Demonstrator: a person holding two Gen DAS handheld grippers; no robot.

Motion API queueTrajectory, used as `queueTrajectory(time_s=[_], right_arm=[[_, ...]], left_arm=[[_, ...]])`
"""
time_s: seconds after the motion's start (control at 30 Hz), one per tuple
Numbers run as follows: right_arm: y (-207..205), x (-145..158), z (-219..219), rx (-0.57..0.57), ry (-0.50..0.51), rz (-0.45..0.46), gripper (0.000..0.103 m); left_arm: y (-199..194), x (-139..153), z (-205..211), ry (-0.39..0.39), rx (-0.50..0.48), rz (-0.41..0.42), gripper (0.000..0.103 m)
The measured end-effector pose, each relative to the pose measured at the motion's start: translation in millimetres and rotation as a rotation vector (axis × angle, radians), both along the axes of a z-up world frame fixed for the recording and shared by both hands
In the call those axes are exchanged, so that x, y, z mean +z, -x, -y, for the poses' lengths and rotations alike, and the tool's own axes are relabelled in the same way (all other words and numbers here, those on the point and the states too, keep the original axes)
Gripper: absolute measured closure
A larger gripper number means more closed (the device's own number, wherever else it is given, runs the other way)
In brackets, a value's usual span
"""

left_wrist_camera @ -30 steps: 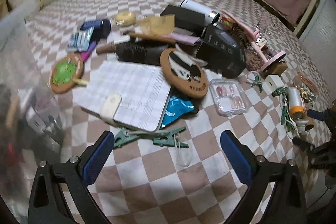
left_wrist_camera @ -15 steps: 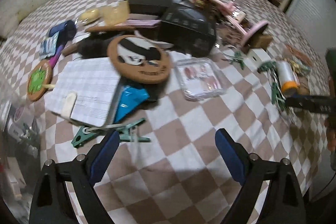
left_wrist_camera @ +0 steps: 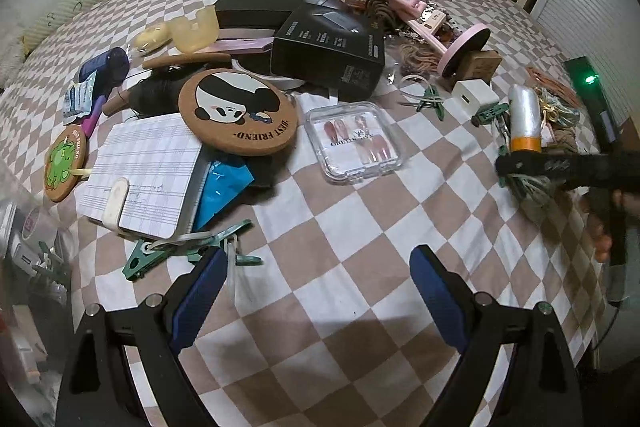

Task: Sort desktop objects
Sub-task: 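Lower the right tool and grasp the green clothespin beside the white watch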

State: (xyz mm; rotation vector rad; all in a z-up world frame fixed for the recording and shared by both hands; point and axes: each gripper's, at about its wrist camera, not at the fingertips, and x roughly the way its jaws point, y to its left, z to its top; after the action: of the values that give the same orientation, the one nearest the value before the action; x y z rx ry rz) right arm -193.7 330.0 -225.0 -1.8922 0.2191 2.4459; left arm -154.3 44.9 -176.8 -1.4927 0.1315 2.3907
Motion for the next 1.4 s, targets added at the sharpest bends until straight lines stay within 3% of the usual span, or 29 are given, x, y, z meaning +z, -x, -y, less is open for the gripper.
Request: queueTrajectory(time_s=[0.13,0.5,0.63,0.77,0.97,1.03,1.07,1.2,1.4], right_arm=[[-4.2,3.0,16.3,0.066,-0.065,-0.016,0.056],[-26.0,9.8,67.0,0.199,0.147,0.078,0.057],[-34.9,13.8,100.6,0.299,0.273,0.134,0.057],[-31.4,26.1,101.8,0.299,0.408,0.123,0.057],[-26.7,48.5,76.7,0.253,0.356,0.041,0.057],[-32.2,49.9,70.1,0.304,0.306,0.052,0.062],[-36.6,45.5,72.0,0.332,0.289,0.063,0.071],[-54.6,21.4,83.4,0.429,0.245,0.162,0.079],[-41.0,8.4,65.3,0.294,0.280,0.157,0.079]], left_arm=[[-1.8,1.6,-1.2,-0.002,-0.008,-0.002,0.011],[-5.0,13.3,14.4,0.013,0.008,-0.035,0.011],[-4.3,14.5,35.7,-0.005,0.063,-0.026,0.011],[-3.3,15.5,52.8,-0.035,0.116,-0.015,0.011],[-4.2,12.4,47.5,-0.040,0.109,0.002,0.011],[-5.0,9.1,40.5,-0.027,0.089,0.010,0.011],[-5.6,7.0,35.9,-0.016,0.074,0.014,0.011],[-8.4,-0.7,20.2,0.024,0.026,0.024,0.011],[-9.7,-16.1,1.0,0.071,-0.026,0.050,0.011]])
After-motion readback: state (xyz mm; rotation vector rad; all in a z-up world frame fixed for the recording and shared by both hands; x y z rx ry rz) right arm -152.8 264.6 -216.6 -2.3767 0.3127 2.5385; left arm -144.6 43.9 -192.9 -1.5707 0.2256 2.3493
